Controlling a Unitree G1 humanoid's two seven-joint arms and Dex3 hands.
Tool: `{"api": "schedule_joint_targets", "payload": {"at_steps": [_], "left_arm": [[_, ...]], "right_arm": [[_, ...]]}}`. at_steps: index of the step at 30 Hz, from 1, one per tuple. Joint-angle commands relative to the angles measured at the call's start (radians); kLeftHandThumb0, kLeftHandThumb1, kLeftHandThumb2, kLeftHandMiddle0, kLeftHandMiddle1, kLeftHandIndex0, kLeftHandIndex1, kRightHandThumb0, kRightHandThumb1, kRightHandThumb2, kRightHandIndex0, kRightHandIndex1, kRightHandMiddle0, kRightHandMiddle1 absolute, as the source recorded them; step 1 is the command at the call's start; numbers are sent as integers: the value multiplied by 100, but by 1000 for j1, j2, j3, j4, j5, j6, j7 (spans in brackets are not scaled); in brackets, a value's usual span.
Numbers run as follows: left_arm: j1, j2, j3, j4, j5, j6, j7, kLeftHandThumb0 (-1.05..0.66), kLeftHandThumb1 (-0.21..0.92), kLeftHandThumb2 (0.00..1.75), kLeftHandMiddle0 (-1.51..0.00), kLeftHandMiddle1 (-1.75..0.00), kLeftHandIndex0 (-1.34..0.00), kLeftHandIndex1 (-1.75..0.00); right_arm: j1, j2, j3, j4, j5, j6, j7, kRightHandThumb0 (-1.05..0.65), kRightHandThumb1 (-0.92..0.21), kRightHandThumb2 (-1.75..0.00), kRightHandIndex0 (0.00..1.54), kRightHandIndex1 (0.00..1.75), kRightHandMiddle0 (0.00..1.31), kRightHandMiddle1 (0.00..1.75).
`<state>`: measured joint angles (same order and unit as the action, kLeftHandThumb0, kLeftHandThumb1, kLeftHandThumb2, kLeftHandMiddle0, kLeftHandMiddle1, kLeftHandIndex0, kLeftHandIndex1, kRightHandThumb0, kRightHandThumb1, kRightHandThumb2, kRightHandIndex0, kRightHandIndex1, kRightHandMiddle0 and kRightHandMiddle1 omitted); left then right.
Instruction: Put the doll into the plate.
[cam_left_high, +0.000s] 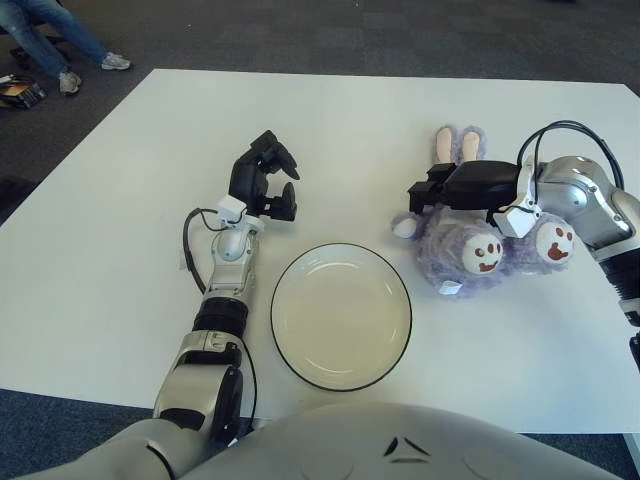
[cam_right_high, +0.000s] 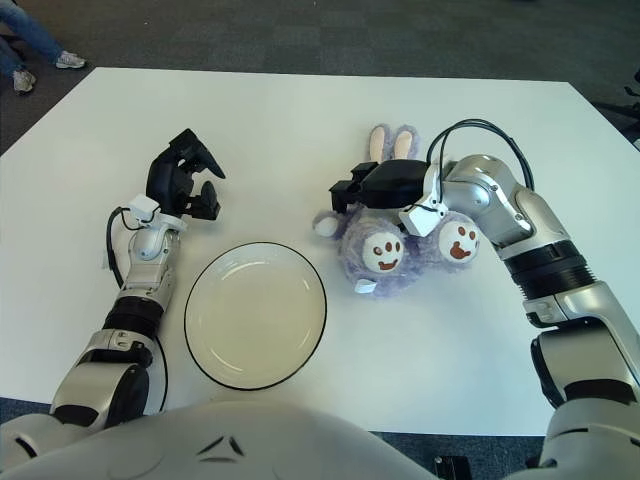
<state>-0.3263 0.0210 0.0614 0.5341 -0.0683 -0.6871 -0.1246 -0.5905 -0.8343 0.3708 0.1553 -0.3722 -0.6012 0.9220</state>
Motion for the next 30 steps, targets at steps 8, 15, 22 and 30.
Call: {"api": "schedule_joint_targets", "payload": {"at_steps": [8,15,22,30], "left_arm": [[117,-27,-13,11,-1,19,0,-1,9,158,-67,-175,-66,-175],[123,-23,-19,-11,-3,37,-3,-1,9,158,-67,-175,-66,-175],[132,-21,-25,-34,-6,54,-7,-1,10,157,-66,-175,-66,-175],[139,-24,-26,-53,-14,62,-10,-1,10,157,-66,-175,-65,-175]], "right_arm": [[-3,-33,51,-93,-63,169,178,15,-29,-145,0,131,9,147],[-11,-46,78,-85,-134,170,196,19,-26,-148,0,140,6,151],[-24,-55,95,-72,-136,123,218,23,-21,-150,0,160,12,167],[-37,-50,86,-26,-96,106,221,6,-24,-134,60,153,56,174]]}}
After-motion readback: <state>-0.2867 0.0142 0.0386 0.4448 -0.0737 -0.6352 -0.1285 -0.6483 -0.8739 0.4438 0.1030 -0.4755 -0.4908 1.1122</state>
